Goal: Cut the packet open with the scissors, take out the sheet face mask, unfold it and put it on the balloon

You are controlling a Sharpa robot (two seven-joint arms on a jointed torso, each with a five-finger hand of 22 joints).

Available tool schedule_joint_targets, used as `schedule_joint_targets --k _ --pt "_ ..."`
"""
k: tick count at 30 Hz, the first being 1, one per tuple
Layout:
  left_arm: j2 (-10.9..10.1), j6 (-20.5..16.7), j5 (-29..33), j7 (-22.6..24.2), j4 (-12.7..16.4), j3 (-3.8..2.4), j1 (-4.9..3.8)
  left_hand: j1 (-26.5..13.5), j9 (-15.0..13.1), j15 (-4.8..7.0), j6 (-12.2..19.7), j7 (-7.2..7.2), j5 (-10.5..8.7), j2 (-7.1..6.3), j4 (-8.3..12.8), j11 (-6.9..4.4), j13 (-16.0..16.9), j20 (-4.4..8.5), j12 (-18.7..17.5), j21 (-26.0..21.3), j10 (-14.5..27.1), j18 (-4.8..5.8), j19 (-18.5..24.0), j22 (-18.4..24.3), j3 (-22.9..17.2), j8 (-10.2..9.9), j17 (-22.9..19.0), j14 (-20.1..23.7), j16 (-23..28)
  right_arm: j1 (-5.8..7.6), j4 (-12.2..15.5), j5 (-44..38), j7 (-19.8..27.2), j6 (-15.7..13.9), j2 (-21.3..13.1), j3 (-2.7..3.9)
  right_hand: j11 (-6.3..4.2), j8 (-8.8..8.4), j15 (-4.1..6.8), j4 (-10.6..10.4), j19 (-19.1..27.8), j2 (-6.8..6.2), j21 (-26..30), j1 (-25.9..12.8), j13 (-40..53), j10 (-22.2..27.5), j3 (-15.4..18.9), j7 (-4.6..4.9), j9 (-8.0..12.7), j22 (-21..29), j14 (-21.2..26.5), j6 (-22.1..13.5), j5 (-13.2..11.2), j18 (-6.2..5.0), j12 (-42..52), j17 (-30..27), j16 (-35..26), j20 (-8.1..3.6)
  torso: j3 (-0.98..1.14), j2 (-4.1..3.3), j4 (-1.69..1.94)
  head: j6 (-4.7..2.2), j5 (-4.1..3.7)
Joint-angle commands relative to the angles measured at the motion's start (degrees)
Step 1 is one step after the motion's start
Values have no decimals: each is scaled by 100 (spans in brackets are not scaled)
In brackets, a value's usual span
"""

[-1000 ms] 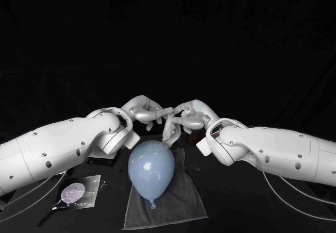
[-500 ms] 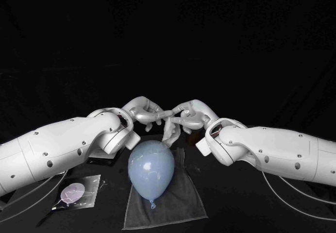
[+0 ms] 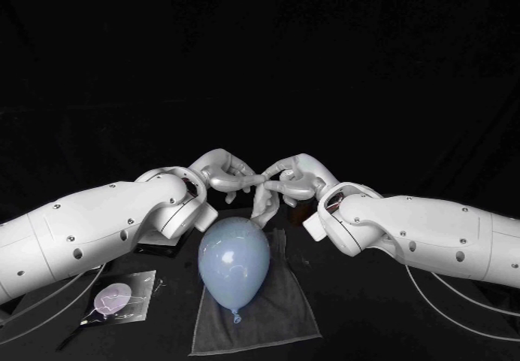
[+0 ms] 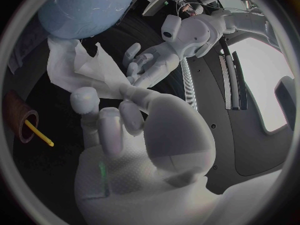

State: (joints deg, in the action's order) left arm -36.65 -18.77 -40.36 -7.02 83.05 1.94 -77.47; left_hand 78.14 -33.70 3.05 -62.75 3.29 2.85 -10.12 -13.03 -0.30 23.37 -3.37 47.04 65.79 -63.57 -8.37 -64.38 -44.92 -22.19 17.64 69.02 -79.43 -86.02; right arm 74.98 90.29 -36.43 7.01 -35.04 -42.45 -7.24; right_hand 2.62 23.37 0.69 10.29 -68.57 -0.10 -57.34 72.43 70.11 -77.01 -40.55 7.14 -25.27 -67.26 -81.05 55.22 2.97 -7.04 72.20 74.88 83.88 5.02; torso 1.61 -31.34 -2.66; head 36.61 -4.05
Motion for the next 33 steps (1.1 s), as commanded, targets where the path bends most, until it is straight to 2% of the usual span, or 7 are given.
schedule_joint_targets --k 1,10,12,13,16,24,33 --pt "30 -53 25 159 15 -7 -3 106 17 -2 -4 -14 -1 9 12 8 -14 2 -48 -35 38 -18 47 -1 -102 -41 6 15 23 0 32 -69 50 59 22 5 -16 24 36 29 -41 1 -39 0 9 -26 -12 -5 -5 -7 -22 43 17 -111 28 15 26 3 3 3 -2 9 3" --pt "35 -42 28 165 -13 -7 -3 200 37 -4 -20 -19 3 12 51 7 -29 -1 -93 -15 25 -14 32 -34 -339 -65 48 -8 17 -9 80 -79 48 74 12 5 -17 26 37 32 -47 0 -48 -2 11 -30 -16 -7 -3 -13 -25 47 19 -109 31 19 27 2 4 0 -4 19 3" --pt "36 -41 33 174 -16 -7 -3 349 26 1 1 -10 16 -21 187 7 -64 4 -169 -8 25 -18 38 -33 -686 -69 51 -11 21 -13 83 -80 47 72 9 5 -17 26 37 32 -47 0 -48 -2 11 -30 -16 -7 -3 -13 -25 47 19 -109 31 19 27 2 2 0 -3 24 3" --pt "36 -43 39 181 -17 -7 -3 379 -1 -16 28 42 93 -71 280 41 -99 2 -237 3 23 -17 43 -40 -959 -57 41 -6 28 -14 84 -81 47 70 7 5 -17 26 37 32 -47 0 -48 -2 11 -30 -16 -7 -3 -13 -25 47 19 -109 31 19 27 2 3 -1 -2 22 5" --pt "37 -44 53 197 -20 -7 -3 248 -124 -52 64 134 931 -268 530 103 -146 -15 -335 87 -34 -14 36 -107 -1566 24 43 -5 38 -20 86 -83 47 64 3 5 -17 26 37 32 -47 0 -48 -2 11 -30 -16 -7 -3 -13 -25 47 19 -109 31 19 27 2 1 -1 -2 24 6" --pt "21 -91 67 229 -33 -7 -3 -303 -349 -3 -25 99 1267 -403 1072 31 12 9 -190 383 -108 12 -9 -410 -2409 135 207 -107 3 -30 52 -83 65 0 -11 5 -17 26 37 32 -47 0 -48 -2 11 -30 -16 -7 -3 -13 -25 47 19 -109 31 19 27 2 2 0 0 32 5" --pt "-48 -168 119 211 -66 -7 -3 -596 -500 41 -76 69 1584 -420 1346 -15 149 47 -55 560 -109 39 -67 -616 -2617 194 304 -173 -22 -32 18 -55 89 -60 -52 5 -21 33 40 39 -61 -4 -70 -11 9 -34 -27 -11 3 -30 -34 57 22 -104 28 31 32 -1 1 0 -1 32 -11"
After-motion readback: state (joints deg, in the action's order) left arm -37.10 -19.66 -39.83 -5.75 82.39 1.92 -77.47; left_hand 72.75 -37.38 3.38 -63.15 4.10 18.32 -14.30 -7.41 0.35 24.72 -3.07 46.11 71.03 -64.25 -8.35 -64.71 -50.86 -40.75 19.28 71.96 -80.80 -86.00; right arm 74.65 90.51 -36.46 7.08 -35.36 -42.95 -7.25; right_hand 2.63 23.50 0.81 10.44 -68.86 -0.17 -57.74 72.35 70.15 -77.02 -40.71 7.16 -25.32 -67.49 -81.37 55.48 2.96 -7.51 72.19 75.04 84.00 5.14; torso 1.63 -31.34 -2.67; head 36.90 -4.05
